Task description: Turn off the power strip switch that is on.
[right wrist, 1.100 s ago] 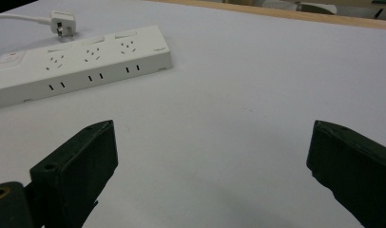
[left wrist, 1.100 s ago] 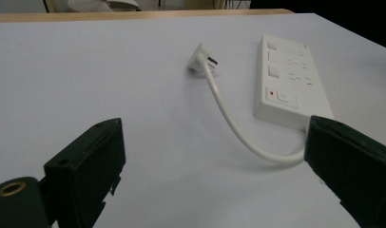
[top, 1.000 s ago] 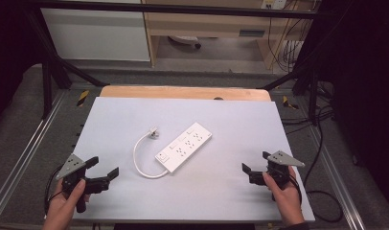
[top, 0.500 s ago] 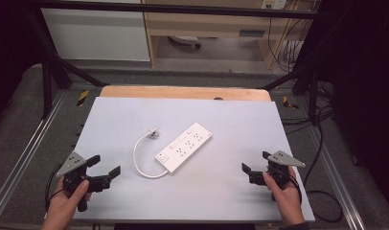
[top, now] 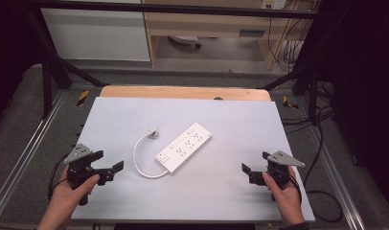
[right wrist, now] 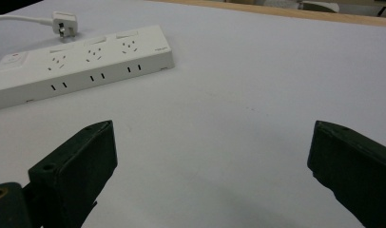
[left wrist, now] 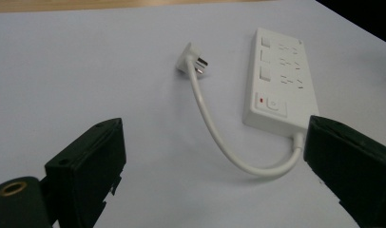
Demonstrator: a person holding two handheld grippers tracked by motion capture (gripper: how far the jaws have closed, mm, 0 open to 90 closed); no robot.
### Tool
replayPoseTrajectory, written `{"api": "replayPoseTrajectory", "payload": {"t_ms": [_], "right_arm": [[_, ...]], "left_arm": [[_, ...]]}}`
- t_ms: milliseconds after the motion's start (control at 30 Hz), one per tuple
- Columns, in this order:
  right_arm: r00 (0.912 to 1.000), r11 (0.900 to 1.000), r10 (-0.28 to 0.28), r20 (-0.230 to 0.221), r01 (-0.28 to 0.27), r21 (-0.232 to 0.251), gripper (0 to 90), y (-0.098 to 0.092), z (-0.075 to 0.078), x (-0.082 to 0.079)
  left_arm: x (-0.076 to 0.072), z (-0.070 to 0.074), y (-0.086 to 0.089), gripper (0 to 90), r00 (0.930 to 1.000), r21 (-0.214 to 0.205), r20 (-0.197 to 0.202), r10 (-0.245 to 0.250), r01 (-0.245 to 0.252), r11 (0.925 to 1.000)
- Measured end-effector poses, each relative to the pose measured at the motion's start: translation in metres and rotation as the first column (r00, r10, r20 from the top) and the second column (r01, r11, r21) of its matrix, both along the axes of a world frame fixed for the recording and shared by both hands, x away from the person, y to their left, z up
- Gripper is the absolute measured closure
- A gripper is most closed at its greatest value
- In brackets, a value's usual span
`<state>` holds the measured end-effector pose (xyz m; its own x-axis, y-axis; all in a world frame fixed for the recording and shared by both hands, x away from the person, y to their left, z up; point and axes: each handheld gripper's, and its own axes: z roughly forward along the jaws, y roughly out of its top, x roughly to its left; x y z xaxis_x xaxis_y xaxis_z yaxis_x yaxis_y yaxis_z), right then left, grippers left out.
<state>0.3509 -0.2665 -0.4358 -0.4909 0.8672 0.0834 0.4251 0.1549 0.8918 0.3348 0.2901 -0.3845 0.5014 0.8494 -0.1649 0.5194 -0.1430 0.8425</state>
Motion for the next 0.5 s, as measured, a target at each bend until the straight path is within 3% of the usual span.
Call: {"api": "replayPoseTrajectory", "payload": {"t_ms": [267, 500], "right_arm": [[0.9999, 0.9999, 0.010, -0.005, -0.010, -0.009, 3.0, 0.002, -0.001, 0.002], [0.9999, 0.9999, 0.012, -0.005, -0.012, -0.009, 3.0, 0.002, -0.001, 0.002]], "left_arm": [[0.010, 0.007, -0.005, 7.5, 0.9998, 0.038, -0.020, -0.002, 0.003, 0.9993], [0.019, 0.016, -0.016, 7.5, 0.9990, 0.056, -0.025, -0.038, 0.039, 0.9977]]}}
